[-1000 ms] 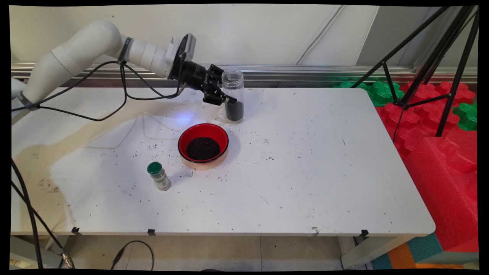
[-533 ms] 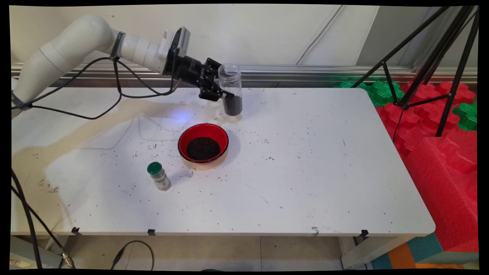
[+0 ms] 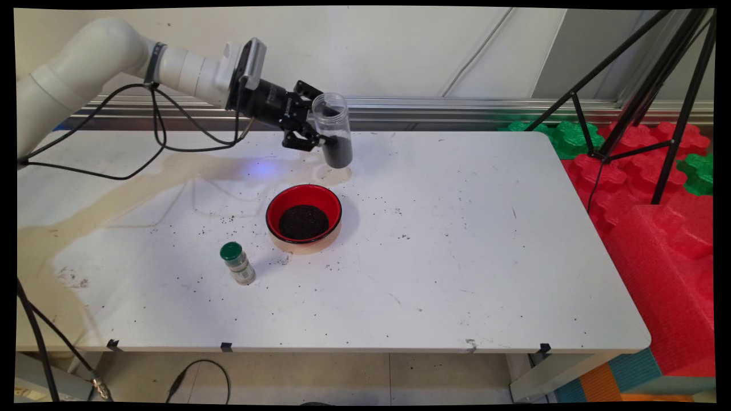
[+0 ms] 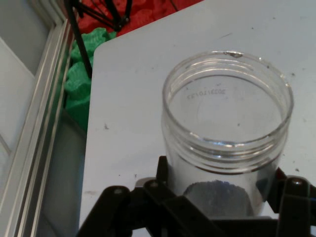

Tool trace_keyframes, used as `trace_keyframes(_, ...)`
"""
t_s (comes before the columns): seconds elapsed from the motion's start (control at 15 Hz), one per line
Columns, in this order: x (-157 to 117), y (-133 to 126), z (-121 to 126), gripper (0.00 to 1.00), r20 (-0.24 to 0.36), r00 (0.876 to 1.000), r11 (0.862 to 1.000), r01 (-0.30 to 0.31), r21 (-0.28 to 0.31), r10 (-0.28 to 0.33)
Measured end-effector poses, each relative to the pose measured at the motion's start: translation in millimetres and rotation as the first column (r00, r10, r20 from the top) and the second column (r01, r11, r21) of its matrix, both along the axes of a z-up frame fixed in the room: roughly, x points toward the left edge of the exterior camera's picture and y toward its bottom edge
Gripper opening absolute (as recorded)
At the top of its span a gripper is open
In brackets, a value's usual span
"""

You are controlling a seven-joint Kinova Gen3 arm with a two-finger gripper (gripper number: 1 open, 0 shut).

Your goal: Pour the black seasoning powder in the red bowl

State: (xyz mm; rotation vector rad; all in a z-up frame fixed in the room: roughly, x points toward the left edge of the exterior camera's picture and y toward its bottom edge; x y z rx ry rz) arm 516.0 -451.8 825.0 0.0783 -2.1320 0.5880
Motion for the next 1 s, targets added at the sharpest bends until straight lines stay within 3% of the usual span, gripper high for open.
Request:
trace_keyframes(0.6,9,27,-9,0.0,0.093,0.994,0.992,0.065,-0.108,-0.055)
trace_keyframes(1.0,13,37,-18,0.0,0.17,0.982,0.975,0.115,-0.19,-0.083)
